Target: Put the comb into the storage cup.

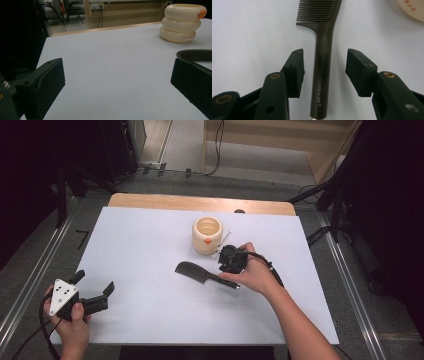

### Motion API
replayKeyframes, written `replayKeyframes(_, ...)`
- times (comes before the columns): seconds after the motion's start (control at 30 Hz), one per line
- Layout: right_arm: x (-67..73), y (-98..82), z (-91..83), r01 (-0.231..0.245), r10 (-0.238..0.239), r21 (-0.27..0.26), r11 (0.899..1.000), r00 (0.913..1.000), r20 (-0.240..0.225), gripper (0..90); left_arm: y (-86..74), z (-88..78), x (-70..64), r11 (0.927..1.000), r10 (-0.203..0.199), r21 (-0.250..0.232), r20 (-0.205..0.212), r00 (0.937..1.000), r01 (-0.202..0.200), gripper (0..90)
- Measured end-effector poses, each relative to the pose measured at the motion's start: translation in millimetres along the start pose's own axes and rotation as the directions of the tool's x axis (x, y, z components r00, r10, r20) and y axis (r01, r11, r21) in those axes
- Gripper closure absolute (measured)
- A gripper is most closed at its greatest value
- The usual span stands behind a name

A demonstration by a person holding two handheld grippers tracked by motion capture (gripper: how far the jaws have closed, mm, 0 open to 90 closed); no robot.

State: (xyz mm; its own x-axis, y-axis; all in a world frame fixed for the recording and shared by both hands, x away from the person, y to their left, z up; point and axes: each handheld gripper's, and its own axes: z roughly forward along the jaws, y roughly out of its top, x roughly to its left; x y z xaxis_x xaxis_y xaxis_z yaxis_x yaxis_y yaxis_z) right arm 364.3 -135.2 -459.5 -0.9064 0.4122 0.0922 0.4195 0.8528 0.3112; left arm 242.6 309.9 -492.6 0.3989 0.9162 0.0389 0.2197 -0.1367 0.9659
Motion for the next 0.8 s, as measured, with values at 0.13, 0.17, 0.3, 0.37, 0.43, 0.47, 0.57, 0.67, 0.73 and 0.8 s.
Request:
replayKeyframes(0.13,4.2,6.9,9.2,-0.001,0.000,0.049,0.999,0.9995,0.030,50.0,0.1,-0.1,0.1,1.0000,0.000,0.000,0.001,1.0000,0.000,0.0)
replayKeyframes(0.17,4.5,8.2,11.2,0.003,-0.005,0.052,0.999,0.9993,0.037,51.4,0.1,-0.2,0.2,1.0000,0.001,0.001,0.001,1.0000,-0.001,0.0)
replayKeyframes(0.3,4.4,11.2,18.0,-0.001,-0.003,0.089,0.996,0.9990,0.045,58.9,0.0,-0.2,0.2,1.0000,-0.001,-0.002,0.001,1.0000,0.001,0.0)
replayKeyframes(0.37,4.5,11.7,20.2,-0.008,0.005,0.094,0.995,0.9992,0.040,62.0,0.1,-0.3,0.3,1.0000,0.000,-0.001,0.001,1.0000,0.000,0.0)
replayKeyframes(0.43,5.3,12.0,22.9,-0.003,-0.003,0.104,0.995,0.9985,0.055,64.3,0.0,-0.3,0.3,1.0000,0.001,-0.001,0.002,1.0000,-0.001,0.0)
replayKeyframes(0.47,6.0,11.8,23.5,-0.006,-0.001,0.100,0.995,0.9977,0.068,66.5,0.0,-0.3,0.3,1.0000,0.000,-0.001,0.002,1.0000,0.000,0.0)
replayKeyframes(0.57,7.1,10.8,23.4,-0.007,-0.001,0.098,0.995,0.9967,0.081,68.7,0.0,-0.3,0.3,1.0000,0.000,-0.001,0.002,1.0000,0.000,0.0)
replayKeyframes(0.67,7.3,8.1,23.9,-0.001,-0.005,0.072,0.997,0.9963,0.085,70.6,0.1,-0.2,0.0,1.0000,0.001,0.000,0.001,1.0000,-0.001,0.0)
replayKeyframes(0.73,6.8,5.9,23.7,-0.018,0.013,0.055,0.998,0.9966,0.081,70.9,0.2,0.1,-0.2,1.0000,0.002,0.000,0.001,1.0000,-0.002,0.0)
replayKeyframes(0.8,5.5,3.1,23.4,-0.023,0.021,0.033,0.999,0.9971,0.073,71.0,0.2,0.3,-0.3,1.0000,0.001,0.000,0.001,1.0000,-0.001,0.0)
